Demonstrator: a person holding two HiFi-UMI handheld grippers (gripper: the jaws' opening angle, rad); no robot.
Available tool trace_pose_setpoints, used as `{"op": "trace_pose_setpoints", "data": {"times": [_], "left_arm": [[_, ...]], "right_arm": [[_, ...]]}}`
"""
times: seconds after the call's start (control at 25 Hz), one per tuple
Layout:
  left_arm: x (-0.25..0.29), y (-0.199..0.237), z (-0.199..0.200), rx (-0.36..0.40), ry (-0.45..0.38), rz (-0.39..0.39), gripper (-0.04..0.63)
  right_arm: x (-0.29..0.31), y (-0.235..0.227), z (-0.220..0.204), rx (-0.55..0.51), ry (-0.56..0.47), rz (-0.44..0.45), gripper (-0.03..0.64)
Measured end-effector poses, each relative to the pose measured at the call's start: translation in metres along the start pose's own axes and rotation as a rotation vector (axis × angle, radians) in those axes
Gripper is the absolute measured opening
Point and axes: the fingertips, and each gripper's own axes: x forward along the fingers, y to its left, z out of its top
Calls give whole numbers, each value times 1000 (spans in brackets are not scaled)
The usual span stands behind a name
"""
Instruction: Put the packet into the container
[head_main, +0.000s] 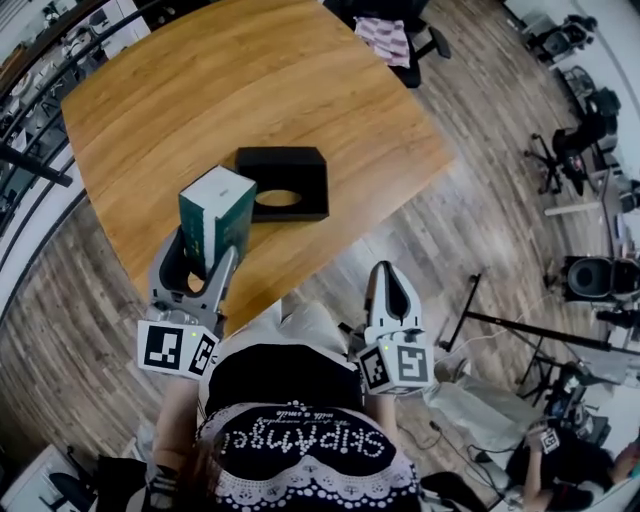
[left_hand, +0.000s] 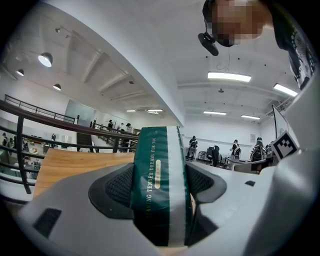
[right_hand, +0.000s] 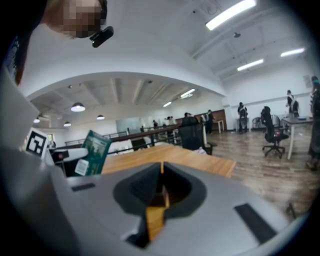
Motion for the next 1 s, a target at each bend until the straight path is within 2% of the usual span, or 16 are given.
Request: {"op": "trace_pose_setpoints", "data": {"times": [0.32,0.6,0.88,1.0], "left_arm": [[5,9,3,8,-5,45,345],[5,-3,2,29,-8,85,345],[-2,-12,21,141,-9,87,345],[-1,-17,32,187,-2,54,345]], "right_arm": [[25,-6,6,7,-6,31,38],[37,-19,12,6,-5,86,38],[50,-31,24,-1,-22,122,38],[54,-33,28,0,-27,137,38]]}}
